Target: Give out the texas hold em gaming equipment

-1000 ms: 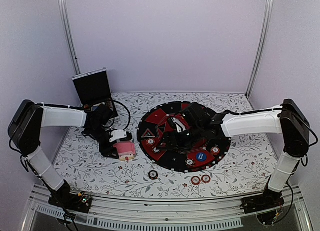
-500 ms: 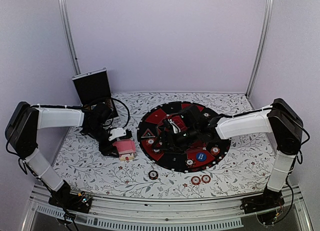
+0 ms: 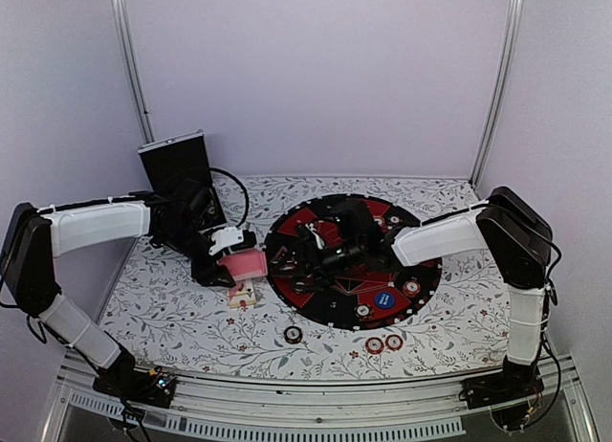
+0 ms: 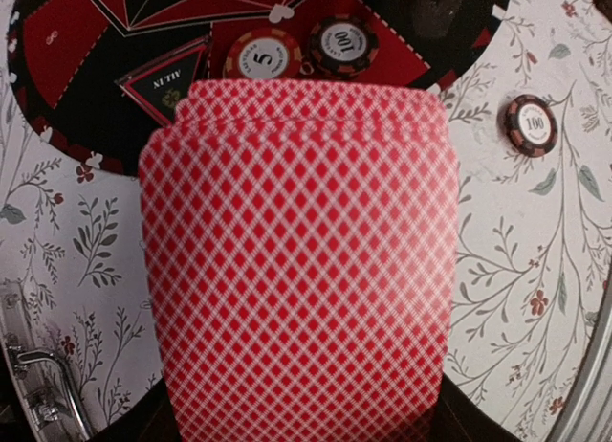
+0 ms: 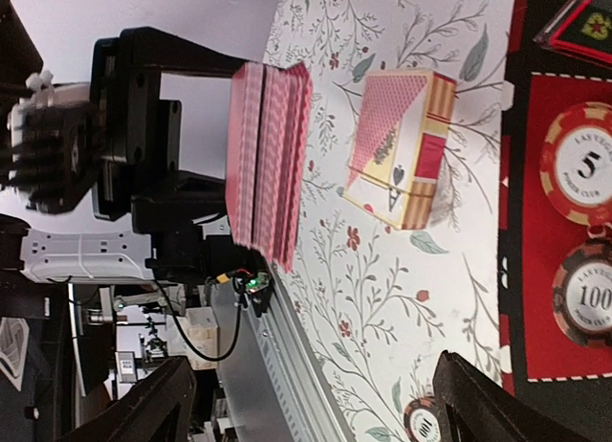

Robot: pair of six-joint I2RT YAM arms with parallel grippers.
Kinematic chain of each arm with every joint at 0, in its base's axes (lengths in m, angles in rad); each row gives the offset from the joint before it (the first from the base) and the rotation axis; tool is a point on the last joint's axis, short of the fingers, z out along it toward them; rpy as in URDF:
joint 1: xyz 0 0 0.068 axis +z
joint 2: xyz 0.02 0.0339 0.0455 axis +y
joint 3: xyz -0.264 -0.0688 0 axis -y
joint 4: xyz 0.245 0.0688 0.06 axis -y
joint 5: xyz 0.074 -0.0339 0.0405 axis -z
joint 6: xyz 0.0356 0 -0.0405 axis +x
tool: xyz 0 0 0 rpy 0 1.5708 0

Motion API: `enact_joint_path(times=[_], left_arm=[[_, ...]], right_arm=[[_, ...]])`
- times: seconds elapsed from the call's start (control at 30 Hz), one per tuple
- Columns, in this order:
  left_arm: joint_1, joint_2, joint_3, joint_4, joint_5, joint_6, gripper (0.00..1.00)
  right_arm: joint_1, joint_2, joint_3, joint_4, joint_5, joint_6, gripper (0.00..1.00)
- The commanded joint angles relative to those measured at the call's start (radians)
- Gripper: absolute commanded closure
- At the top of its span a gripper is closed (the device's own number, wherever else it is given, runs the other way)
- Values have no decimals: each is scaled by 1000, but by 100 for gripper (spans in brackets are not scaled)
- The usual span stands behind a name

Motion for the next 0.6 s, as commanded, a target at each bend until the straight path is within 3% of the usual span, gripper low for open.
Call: enact_joint_path(times=[0.0, 0.57], left_arm=[[-31, -32, 31, -23, 41, -20, 65], [-69, -25, 63, -32, 22, -26, 67]], right_arm=[[-7, 69, 60, 168, -83, 104, 10], [-1, 235, 193, 335, -140, 288, 17]])
